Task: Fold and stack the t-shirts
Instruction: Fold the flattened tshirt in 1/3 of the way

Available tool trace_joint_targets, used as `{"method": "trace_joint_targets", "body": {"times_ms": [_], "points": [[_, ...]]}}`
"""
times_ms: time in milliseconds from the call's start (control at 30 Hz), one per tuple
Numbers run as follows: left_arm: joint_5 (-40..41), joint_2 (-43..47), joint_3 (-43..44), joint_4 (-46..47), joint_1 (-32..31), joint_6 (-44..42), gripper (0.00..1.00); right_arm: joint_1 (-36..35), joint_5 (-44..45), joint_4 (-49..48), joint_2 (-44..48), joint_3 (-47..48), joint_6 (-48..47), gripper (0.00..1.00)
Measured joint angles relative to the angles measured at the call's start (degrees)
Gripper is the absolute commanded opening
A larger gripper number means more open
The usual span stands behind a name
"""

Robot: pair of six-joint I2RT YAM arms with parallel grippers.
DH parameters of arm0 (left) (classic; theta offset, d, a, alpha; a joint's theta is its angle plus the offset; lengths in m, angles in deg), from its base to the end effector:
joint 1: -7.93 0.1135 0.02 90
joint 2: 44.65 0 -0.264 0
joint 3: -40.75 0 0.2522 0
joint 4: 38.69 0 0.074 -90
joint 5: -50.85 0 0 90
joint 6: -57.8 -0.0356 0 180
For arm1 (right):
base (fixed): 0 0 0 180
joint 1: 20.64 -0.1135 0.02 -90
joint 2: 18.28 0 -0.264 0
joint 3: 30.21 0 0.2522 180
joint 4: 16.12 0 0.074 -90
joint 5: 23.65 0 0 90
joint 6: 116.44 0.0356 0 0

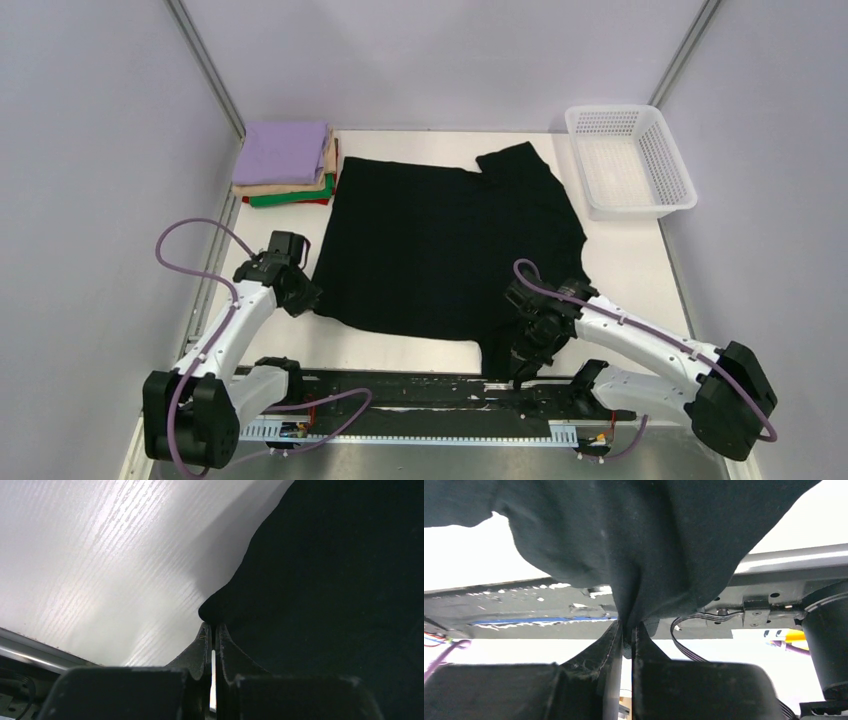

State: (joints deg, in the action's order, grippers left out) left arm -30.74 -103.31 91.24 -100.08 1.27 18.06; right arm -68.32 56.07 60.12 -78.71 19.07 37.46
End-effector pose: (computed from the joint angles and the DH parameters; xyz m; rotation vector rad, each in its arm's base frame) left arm 0.1699 -0.0146 0.2008 -1.0584 2.5476 -0.0587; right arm 0.0910 0.1094 0.1854 -0.4188 -2.9824 -0.2090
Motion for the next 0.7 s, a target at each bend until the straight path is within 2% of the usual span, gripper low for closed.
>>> {"method": "trace_joint_targets", "body": {"times_ms": [167,400,700], "points": [[-1.8,-1.5,1.1,0.4,0.0,0.4,0.00,7.4,1.4,0.2,0.3,3.8,-3.8,0.06],[-3.2,-7.2,7.6,3.0,0.0,0.5,0.00,17.5,1.7,-2.7,-0.3,9.2,-11.7,0.05],[-3.1,-15.8,15.5,5.3,0.0,0.4,0.00,27.3,0.7,-7.2,-6.0,16.1,-20.7,0.05]]}}
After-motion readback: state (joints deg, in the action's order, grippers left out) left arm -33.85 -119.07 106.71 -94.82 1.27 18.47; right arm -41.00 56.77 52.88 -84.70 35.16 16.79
